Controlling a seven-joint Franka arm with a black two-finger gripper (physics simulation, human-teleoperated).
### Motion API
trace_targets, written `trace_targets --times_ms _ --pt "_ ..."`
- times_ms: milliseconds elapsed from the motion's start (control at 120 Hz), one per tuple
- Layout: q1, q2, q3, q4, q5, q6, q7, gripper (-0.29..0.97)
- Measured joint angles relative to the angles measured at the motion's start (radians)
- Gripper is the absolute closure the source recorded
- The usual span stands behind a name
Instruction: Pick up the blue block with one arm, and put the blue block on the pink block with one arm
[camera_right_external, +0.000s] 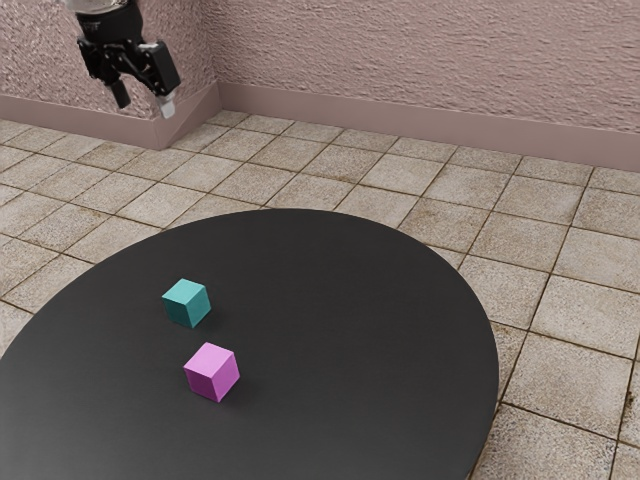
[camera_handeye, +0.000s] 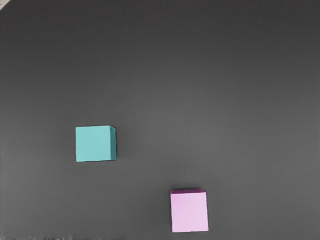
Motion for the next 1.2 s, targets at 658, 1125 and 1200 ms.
trace_targets --times_ms 658,1125,1200 --pt "0.373 -0.033 -0.179 -0.878 -0.025 0.926 0.031 0.06" --pt "0.413 0.120 -0.193 -0.962 -0.169 1.283 0.344 0.07" --pt "0.396 0.146 -0.194 -0.960 -0.185 1.306 0.385 0.08"
